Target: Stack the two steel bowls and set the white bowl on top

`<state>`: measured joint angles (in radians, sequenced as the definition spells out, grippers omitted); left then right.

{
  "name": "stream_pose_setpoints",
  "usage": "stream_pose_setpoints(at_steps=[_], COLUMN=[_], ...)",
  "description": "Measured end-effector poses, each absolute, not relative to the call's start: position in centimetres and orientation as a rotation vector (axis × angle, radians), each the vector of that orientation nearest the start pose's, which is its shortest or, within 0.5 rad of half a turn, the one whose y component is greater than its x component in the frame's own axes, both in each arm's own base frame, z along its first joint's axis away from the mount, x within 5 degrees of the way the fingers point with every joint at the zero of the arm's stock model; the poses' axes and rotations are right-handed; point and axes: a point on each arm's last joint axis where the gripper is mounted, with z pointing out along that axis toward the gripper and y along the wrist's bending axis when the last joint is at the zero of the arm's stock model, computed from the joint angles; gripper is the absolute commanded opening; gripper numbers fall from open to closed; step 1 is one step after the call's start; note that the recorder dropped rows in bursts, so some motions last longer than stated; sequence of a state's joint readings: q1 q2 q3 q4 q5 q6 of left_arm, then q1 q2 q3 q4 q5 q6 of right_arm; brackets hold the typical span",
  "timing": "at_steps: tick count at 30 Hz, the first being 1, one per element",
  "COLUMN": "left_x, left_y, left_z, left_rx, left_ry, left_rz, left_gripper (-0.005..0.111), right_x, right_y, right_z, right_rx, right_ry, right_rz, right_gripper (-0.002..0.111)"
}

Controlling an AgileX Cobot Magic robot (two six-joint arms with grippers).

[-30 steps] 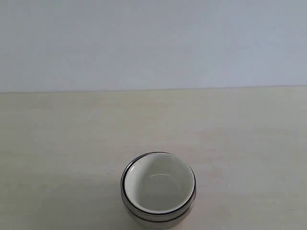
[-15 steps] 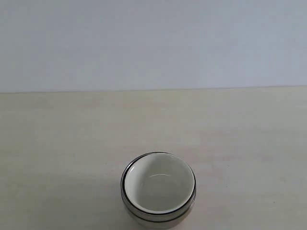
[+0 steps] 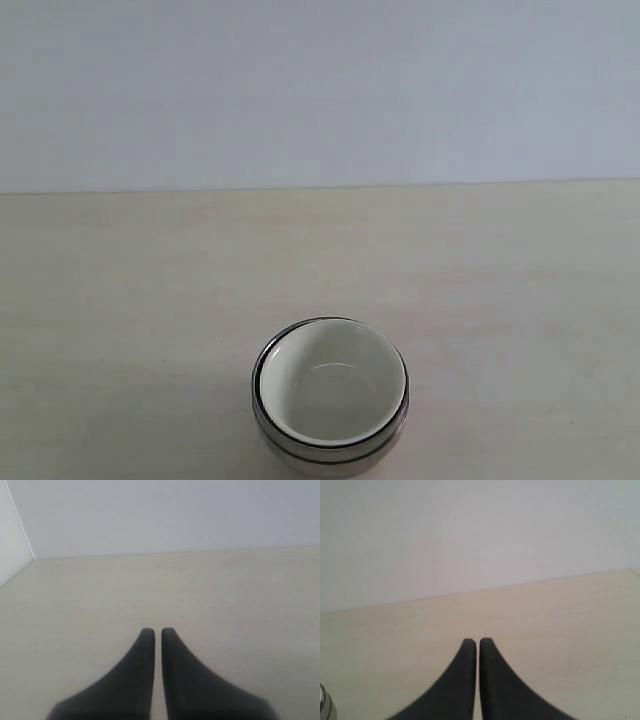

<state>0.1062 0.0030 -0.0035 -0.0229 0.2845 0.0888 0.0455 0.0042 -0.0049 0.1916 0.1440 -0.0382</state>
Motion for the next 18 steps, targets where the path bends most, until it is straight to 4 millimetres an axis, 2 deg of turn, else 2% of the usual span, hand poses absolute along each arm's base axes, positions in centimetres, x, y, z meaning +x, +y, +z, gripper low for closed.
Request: stream_pose_setpoints(at_steps=[4,18], left_x=[5.46,5.46], left_y=[0.52,0.52], left_z=[18.84,18.84], left_rx=[-0.030,-0.030], left_ry=[1.769,1.769], left_rz=[0.120,0.120], left_gripper=[0.004,0.004], right_x=[5.65,5.66], right_y=[0.22,0.15], right_z=[20.08,19.93], right_rx=[0.116,0.111], right_ry=[1.628,1.635], right_rz=[0.173,0.154], right_gripper=[0.000,0.000])
